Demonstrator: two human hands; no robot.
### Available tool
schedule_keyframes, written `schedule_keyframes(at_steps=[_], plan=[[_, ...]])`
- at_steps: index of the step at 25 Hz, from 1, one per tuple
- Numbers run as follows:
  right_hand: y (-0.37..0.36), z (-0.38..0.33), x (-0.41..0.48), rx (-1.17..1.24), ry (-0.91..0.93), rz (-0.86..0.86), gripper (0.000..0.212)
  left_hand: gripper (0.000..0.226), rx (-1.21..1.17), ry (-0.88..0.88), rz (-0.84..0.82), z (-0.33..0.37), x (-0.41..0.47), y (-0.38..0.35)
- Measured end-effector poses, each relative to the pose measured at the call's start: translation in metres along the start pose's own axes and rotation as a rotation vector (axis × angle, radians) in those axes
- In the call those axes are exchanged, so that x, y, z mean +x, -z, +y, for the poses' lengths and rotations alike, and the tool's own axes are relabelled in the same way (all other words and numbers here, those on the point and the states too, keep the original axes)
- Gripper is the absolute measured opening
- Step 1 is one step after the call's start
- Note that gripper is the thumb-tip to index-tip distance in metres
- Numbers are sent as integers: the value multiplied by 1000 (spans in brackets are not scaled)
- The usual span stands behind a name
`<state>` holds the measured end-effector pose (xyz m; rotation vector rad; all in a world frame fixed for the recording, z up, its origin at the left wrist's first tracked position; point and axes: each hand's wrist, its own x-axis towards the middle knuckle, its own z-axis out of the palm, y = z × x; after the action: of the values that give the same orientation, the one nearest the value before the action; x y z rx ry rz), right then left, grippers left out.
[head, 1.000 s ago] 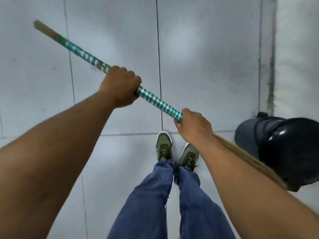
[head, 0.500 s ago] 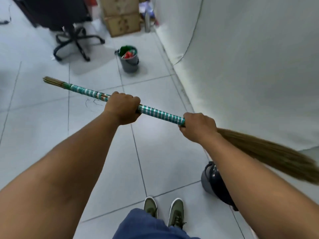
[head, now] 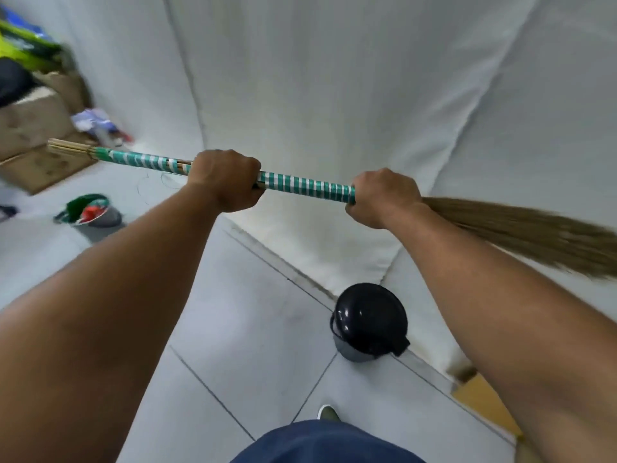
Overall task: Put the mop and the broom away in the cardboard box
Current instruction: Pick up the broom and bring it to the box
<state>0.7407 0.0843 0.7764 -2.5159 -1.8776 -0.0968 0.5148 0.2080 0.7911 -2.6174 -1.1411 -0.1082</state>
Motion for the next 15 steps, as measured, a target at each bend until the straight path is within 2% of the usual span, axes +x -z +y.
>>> schedule_keyframes(at_steps=[6, 10, 15], plan=[[23, 102, -125, -20, -385, 30, 13, 35, 7, -381, 129, 132, 41, 46], [36, 169, -240, -54, -658, 6, 11, 35, -71, -629, 178, 259, 40, 81], [55, 249, -389, -110, -971, 16, 14, 34, -138, -943, 317, 431, 19, 142]])
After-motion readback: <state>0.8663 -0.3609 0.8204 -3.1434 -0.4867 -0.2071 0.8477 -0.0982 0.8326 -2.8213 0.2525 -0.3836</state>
